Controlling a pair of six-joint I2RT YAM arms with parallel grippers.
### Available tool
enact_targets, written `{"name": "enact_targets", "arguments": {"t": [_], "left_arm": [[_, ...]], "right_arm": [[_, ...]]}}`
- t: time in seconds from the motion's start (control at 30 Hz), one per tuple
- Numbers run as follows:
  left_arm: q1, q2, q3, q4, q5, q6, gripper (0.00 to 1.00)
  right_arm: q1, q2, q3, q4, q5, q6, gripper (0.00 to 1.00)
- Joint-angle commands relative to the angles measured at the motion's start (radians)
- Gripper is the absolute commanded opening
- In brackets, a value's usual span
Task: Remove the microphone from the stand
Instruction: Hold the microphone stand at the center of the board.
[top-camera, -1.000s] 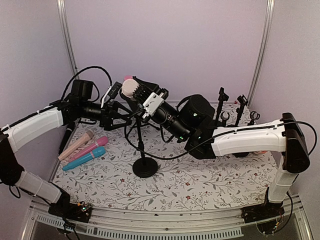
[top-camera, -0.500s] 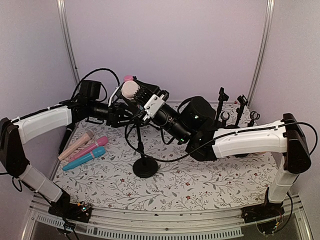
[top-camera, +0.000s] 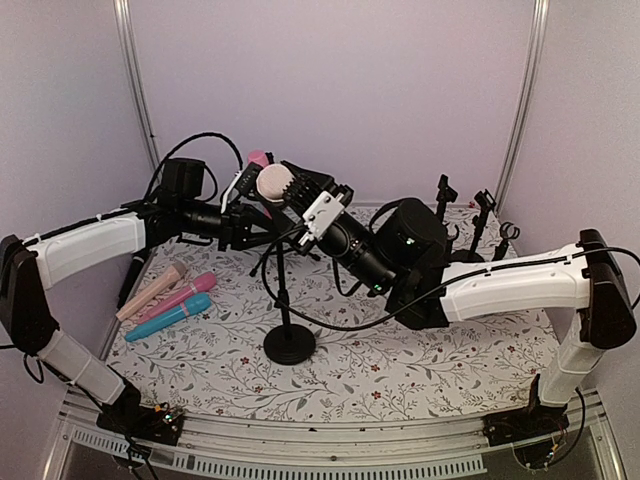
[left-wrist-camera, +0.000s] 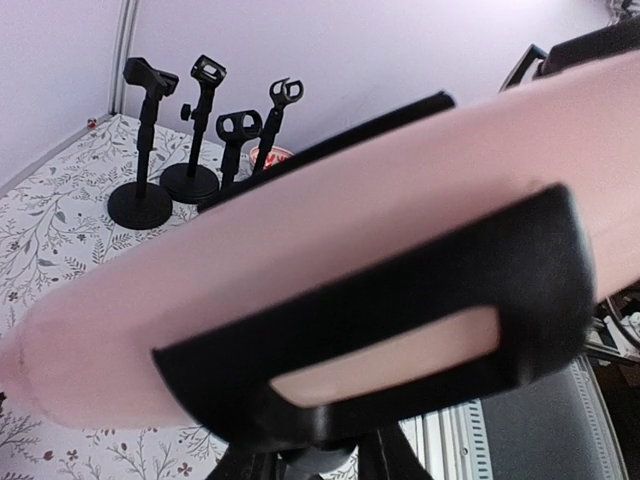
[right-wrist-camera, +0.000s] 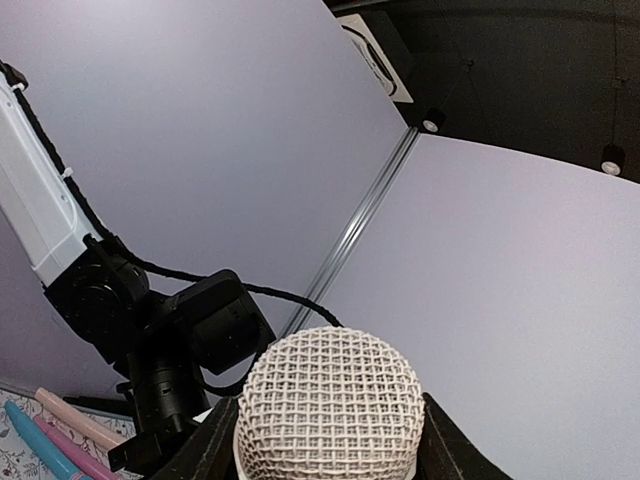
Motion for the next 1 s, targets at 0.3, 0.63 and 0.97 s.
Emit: {"name": "enact_targets", "arguments": {"t": [0.3,0.63,0.97], "left_arm": [[0.013,-0.044,0.012,-0.068,0.064,0.093,0.00],[0.007,-0.073,0.016,-0.149,0.099,0.182,0.00],[0.005,-0.082,0.014,-0.176,0.108,0.202,0.00]], "right_arm": [[-0.004,-0.073,0.022,-0.232,-0.016,0.057,0.81],[-0.059,-0.019,0.102,-0.366,-0.050,0.112,0.74],[-0.057,0.031,0.160,-0.359,-0.066,0.049,0.50]]}}
